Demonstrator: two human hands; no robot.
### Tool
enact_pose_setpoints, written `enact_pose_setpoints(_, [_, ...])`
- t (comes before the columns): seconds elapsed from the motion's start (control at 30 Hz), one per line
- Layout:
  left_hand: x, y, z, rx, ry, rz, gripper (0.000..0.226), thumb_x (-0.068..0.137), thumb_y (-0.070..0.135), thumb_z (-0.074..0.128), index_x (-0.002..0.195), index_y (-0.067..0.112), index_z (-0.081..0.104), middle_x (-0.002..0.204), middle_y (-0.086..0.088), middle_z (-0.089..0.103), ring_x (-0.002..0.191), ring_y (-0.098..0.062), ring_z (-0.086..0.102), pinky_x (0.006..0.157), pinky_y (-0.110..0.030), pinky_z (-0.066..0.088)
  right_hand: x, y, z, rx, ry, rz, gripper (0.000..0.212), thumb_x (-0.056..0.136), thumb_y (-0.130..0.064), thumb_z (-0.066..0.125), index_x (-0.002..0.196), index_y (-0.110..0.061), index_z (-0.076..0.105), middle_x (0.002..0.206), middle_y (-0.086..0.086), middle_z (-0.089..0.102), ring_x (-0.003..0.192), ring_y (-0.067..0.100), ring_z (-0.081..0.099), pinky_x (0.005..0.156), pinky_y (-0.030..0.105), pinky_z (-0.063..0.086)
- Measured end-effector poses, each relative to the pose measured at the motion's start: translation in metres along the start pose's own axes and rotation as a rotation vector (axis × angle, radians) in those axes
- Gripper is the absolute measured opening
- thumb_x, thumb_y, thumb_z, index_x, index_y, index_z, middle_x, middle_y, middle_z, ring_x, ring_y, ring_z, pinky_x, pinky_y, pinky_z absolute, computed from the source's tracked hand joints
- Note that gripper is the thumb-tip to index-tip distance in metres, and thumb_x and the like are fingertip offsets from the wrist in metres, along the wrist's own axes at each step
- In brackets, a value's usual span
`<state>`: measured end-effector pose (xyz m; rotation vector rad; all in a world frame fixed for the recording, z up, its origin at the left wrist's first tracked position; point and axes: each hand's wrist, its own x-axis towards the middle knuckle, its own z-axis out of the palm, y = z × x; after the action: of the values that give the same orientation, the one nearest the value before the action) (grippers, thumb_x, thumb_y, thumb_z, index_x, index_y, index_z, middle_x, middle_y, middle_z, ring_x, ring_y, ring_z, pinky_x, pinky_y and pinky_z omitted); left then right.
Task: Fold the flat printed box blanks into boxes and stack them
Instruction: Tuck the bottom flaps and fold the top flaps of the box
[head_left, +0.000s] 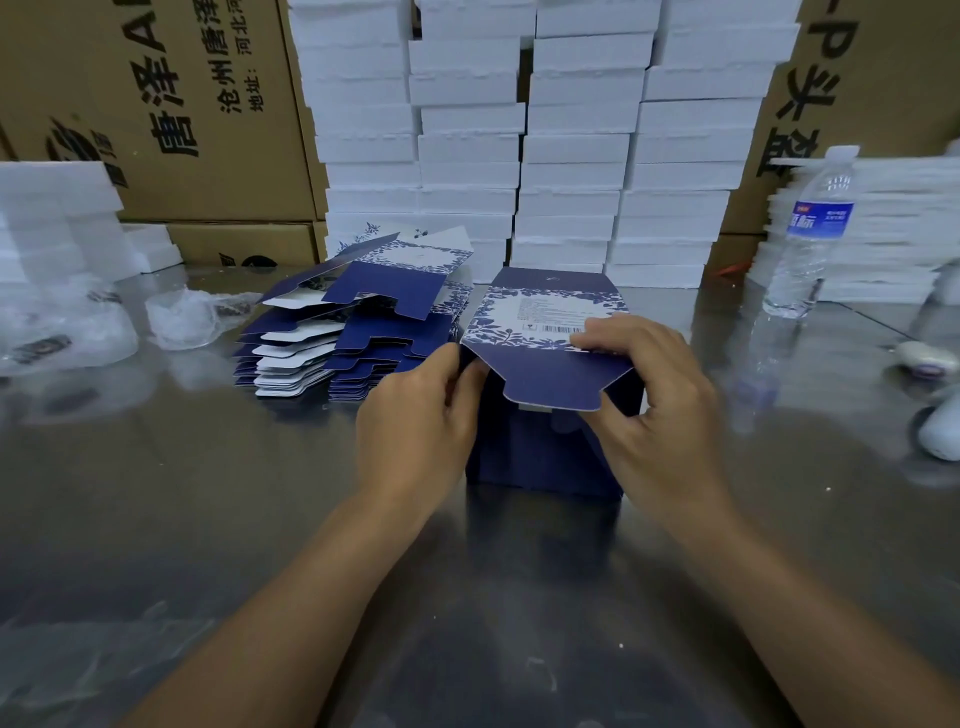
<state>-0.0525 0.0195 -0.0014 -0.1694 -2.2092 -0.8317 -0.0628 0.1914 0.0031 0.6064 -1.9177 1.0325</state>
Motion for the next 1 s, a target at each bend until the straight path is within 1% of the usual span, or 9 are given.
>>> enact_pose_setpoints(0.1, [0.000,-0.002,0.002,-0.024,-0.027,0.008,0.036,0.090,0.045,0.044,0.076,0.015,0.057,0.048,0.004,0.040,0.047,-0.015,0.034,0.048,-0.032,0.020,0.000,0.000,0.000,0.034,0.005,0.038,0.022,0.080,-0.024,0.062,0.101,-0.016,0.064,0.104,-0.011,0.059,0.105,0.016,0.056,0.087,0.014,0.040])
enact_pose_setpoints(0.23, [0.001,-0.004,0.006,-0.063,-0.093,0.025,0.042,0.089,0.049,0.047,0.063,0.021,0.030,0.050,0.002,0.038,0.050,-0.018,0.035,0.050,-0.036,0.025,0.002,-0.001,-0.001,0.086,0.028,0.069,0.026,0.085,-0.042,0.052,0.100,-0.023,0.060,0.100,-0.017,0.056,0.102,0.015,0.057,0.084,0.012,0.041])
enact_pose_setpoints(0.43, [0.000,-0.008,0.008,-0.053,-0.198,0.025,0.040,0.090,0.051,0.043,0.064,0.022,0.033,0.055,-0.005,0.052,0.060,-0.029,0.053,0.059,-0.044,0.043,0.003,-0.001,-0.001,0.117,0.056,0.116,0.030,0.085,-0.048,0.051,0.097,-0.022,0.060,0.097,-0.020,0.055,0.100,0.015,0.057,0.083,0.013,0.041])
enact_pose_setpoints(0.5, [0.002,-0.008,0.007,-0.031,-0.219,0.017,0.044,0.089,0.054,0.041,0.066,0.017,0.043,0.057,-0.007,0.056,0.061,-0.028,0.055,0.061,-0.045,0.045,0.003,0.000,-0.003,0.096,0.031,0.122,0.029,0.084,-0.042,0.059,0.100,-0.018,0.062,0.100,-0.012,0.059,0.102,0.016,0.056,0.083,0.013,0.041])
enact_pose_setpoints(0.63, [0.004,-0.010,0.005,0.011,-0.296,-0.018,0.046,0.087,0.055,0.045,0.072,0.011,0.051,0.061,-0.005,0.059,0.063,-0.025,0.056,0.064,-0.043,0.048,0.001,0.004,-0.006,-0.025,-0.060,0.098,0.038,0.075,-0.008,0.076,0.109,-0.012,0.061,0.115,-0.001,0.059,0.111,0.019,0.054,0.089,0.021,0.044])
enact_pose_setpoints(0.7, [0.003,-0.011,0.005,0.023,-0.347,-0.011,0.047,0.086,0.055,0.042,0.069,0.012,0.050,0.060,-0.005,0.059,0.062,-0.024,0.056,0.061,-0.042,0.047,0.001,0.003,-0.007,-0.016,-0.065,0.103,0.037,0.075,-0.009,0.072,0.110,-0.011,0.061,0.116,-0.001,0.057,0.115,0.020,0.052,0.091,0.026,0.046])
enact_pose_setpoints(0.83, [0.004,-0.010,0.003,0.105,-0.323,0.080,0.039,0.087,0.051,0.040,0.059,0.025,0.037,0.050,0.008,0.043,0.048,-0.010,0.039,0.046,-0.028,0.025,0.001,0.002,-0.007,-0.013,-0.063,0.093,0.037,0.075,-0.008,0.071,0.111,-0.009,0.060,0.119,0.004,0.058,0.115,0.023,0.052,0.088,0.026,0.045])
enact_pose_setpoints(0.9, [0.004,-0.011,0.003,0.090,-0.325,0.066,0.039,0.083,0.054,0.035,0.062,0.022,0.045,0.053,0.007,0.047,0.051,-0.011,0.043,0.047,-0.030,0.030,0.001,0.004,-0.009,-0.031,-0.104,0.080,0.042,0.074,-0.006,0.074,0.113,-0.010,0.059,0.121,0.005,0.058,0.117,0.022,0.051,0.089,0.027,0.045])
enact_pose_setpoints(1.0, [0.004,-0.009,0.003,0.033,-0.320,0.037,0.056,0.077,0.058,0.030,0.076,0.009,0.058,0.063,-0.004,0.060,0.061,-0.022,0.057,0.059,-0.041,0.046,0.002,0.008,-0.011,-0.075,-0.158,0.053,0.048,0.073,-0.004,0.077,0.116,-0.011,0.057,0.127,0.004,0.056,0.122,0.018,0.048,0.093,0.029,0.045])
